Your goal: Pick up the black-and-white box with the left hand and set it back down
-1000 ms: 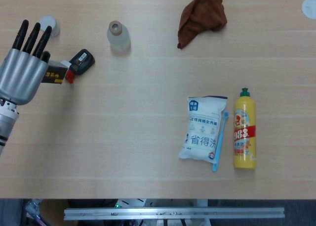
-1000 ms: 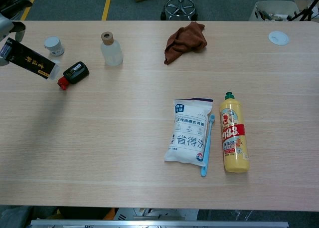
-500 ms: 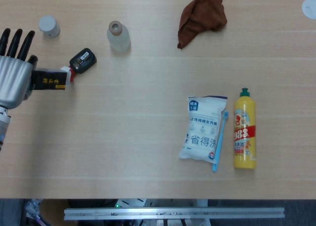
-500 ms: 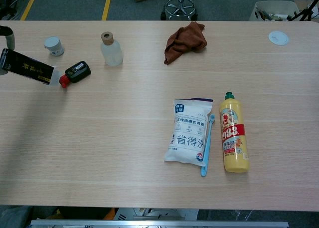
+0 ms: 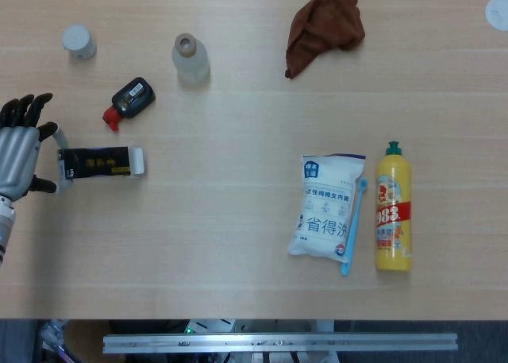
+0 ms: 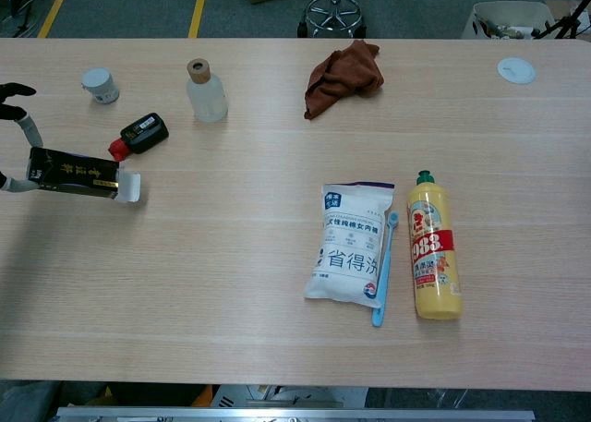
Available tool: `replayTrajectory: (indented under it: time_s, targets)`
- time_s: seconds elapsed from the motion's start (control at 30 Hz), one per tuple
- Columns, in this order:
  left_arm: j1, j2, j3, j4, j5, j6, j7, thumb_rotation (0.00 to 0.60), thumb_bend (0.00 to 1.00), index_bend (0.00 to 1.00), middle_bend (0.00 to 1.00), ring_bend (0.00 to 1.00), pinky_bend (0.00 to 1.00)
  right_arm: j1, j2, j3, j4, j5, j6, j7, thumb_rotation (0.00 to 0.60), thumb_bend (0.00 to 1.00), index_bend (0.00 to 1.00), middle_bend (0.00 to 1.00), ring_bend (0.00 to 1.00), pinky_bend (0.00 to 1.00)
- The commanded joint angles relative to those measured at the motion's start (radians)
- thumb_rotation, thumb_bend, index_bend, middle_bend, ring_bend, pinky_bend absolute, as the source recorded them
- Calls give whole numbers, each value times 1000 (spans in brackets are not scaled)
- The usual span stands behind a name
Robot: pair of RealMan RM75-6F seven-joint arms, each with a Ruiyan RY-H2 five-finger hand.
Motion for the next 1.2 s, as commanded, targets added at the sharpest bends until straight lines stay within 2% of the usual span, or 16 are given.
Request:
replayTrajectory:
  time_s: [0.03, 0.17, 0.3, 0.43, 0.6, 0.83, 0.93, 1.03, 1.2]
  targets:
    - [28, -50, 8, 58, 12, -40, -156, 600, 98, 688, 77, 0, 14, 0, 0, 0, -1, 0, 0, -1, 600, 210, 472, 349, 336, 466]
    - [44, -84, 20, 118, 32, -69, -275, 600, 98, 648, 77, 0, 14, -1, 1, 0, -2, 3, 0, -1, 600, 209, 472, 349, 336, 466]
    - [45, -99, 33, 166, 61, -93, -324, 600, 98, 604, 73, 0, 14, -1, 2, 2, -5, 4, 0, 0, 600, 209, 472, 349, 336, 466]
    - [44, -102, 43, 184, 87, -90, -303, 600, 98, 520, 54, 0, 14, 0, 2, 1, -4, 3, 0, -2, 600, 209, 472, 349, 336, 466]
    - [43, -99, 41, 174, 83, -93, -272, 600, 98, 343, 35, 0, 13, 0, 1, 1, -3, 3, -2, -1, 600, 209, 472, 349, 336, 466]
    - [43, -93, 37, 171, 73, -90, -230, 600, 97, 171, 16, 0, 14, -2, 3, 1, -2, 4, 1, 4, 600, 209, 472, 349, 336, 466]
    - [51, -91, 26, 178, 104, -19, -176, 600, 97, 148, 10, 0, 14, -4, 6, 1, -7, 2, 5, 7, 600, 209, 472, 349, 336, 466]
    - [72, -92, -4, 176, 153, 116, -112, 600, 97, 173, 24, 0, 14, -7, 13, -3, -18, -2, 5, 1, 600, 209, 472, 349, 336, 464]
    - [107, -99, -49, 170, 254, 341, -26, 600, 97, 323, 121, 73, 110, -9, 28, -13, -44, -6, 0, -28, 600, 207, 471, 349, 334, 422]
